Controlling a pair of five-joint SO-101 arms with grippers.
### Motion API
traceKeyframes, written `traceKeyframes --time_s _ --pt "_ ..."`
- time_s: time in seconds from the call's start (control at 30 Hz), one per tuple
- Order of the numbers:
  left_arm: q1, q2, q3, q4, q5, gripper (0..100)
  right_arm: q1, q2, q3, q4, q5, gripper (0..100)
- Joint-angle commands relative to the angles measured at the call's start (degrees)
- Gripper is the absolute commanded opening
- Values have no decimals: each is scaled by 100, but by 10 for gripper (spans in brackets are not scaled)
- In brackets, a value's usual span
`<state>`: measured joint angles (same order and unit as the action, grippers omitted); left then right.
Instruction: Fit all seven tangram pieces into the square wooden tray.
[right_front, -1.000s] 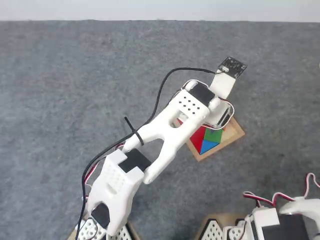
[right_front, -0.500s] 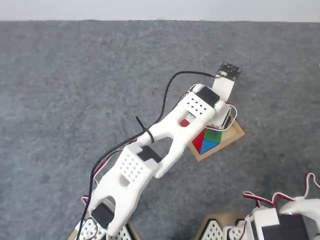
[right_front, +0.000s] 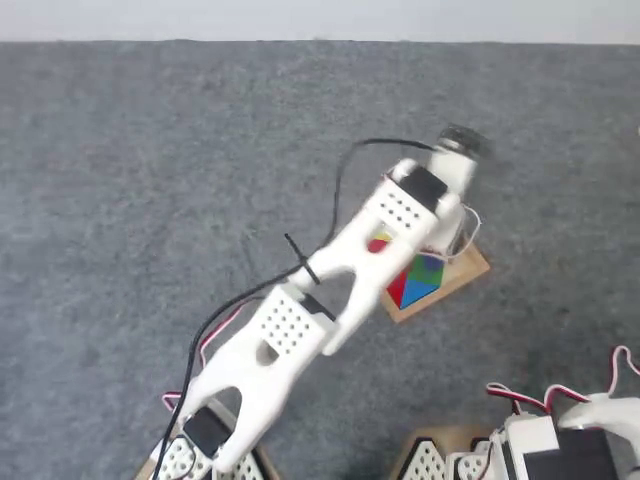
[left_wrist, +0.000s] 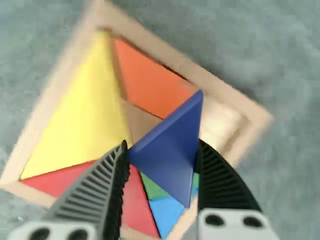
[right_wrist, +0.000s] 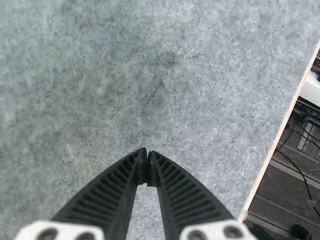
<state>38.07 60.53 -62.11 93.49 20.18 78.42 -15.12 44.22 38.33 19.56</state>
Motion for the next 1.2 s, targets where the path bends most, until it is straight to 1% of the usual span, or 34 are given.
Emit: traceKeyframes --time_s 0.0,0.07,0.23,0.3,0.37,0.6,0.67,0.77,0.83,0.93,1.17 --pt "431 18 -716 633 -2470 13 -13 -233 -290 57 -18 9" --pt "378 44 -769 721 -3455 13 -13 -233 -290 57 -18 9" --pt "149 18 -409 721 -5714 13 -13 -242 -299 31 -18 9" --pt "79 18 -418 721 -6488 13 -13 -242 -299 13 -18 9" --pt "70 9 -426 721 -7112 13 -13 -242 -299 13 -18 9" --pt "158 9 -549 721 -8958 13 -92 -242 -299 4 -18 9" --pt "202 9 -549 721 -9486 32 -171 -242 -308 4 -18 9" --pt "211 9 -558 712 -9829 152 -207 -277 -308 4 -18 9" --pt "202 9 -593 633 -9846 199 -207 -426 -308 22 -35 9" --pt "132 18 -804 624 -9811 198 -207 -716 -255 66 -53 9" --pt "-88 18 -1244 607 -9204 199 -321 -1156 -246 488 -62 9"
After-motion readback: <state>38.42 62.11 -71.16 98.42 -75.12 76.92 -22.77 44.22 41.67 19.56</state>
